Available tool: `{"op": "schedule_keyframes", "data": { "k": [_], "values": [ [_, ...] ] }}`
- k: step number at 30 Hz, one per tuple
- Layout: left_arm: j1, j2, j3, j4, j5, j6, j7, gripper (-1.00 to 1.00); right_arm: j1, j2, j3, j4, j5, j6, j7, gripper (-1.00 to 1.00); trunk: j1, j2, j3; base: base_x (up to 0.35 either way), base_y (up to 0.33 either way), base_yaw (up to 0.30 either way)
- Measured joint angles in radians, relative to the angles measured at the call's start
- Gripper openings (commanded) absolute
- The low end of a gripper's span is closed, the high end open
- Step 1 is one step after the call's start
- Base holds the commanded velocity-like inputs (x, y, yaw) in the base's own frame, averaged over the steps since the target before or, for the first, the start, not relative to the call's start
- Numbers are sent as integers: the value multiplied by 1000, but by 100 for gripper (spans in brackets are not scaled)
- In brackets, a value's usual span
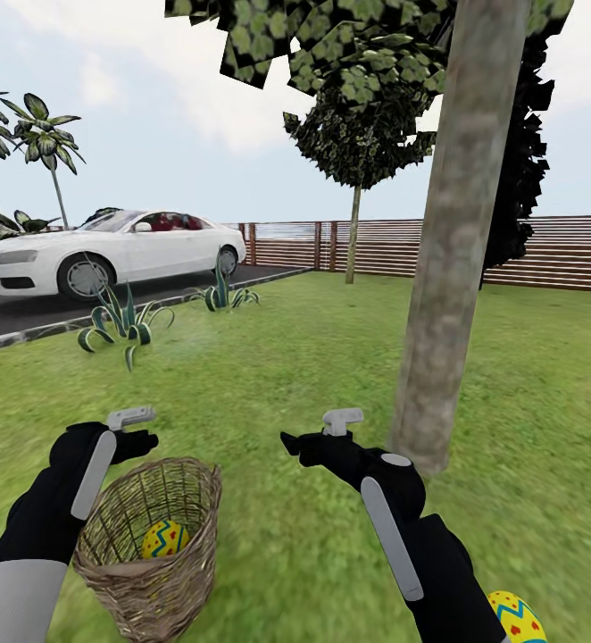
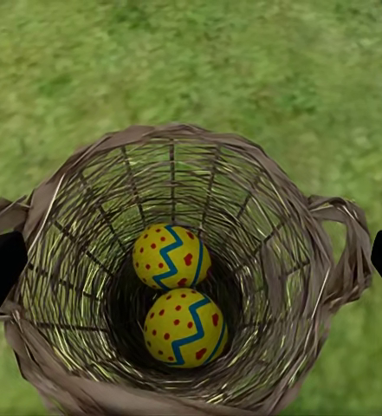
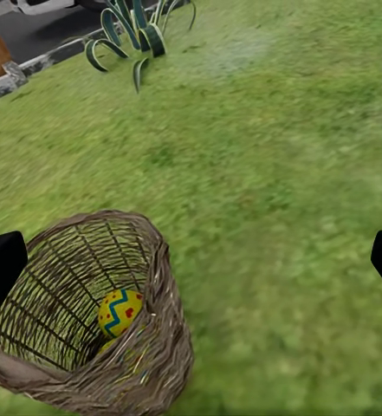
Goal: Take the three Easter eggs out of the wicker basket on the lawn in the garden, then place them on the lawn next to a single tree (choose any tree) so that all three eggs are next to the same tree and none are left in the basket.
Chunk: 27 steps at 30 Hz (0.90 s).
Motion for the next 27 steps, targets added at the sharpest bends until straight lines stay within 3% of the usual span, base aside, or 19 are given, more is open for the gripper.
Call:
{"op": "schedule_keyframes", "data": {
  "k": [9, 16, 27],
  "values": [
    [1, 0, 0, 0, 0, 0, 1, 100, 0, 0, -2, -1, 0, 0, 0, 100, 0, 0, 0, 0, 0, 0],
    [0, 0, 0, 0, 0, 0, 1, 100, 0, 0, -4, -1, 0, 0, 0, 100, 27, -49, -22, 0, 0, 0],
    [0, -1, -1, 0, 0, 0, 1, 100, 0, 0, -5, -1, 0, 0, 0, 100, 27, -49, -22, 5, 0, 0]
  ]
}}
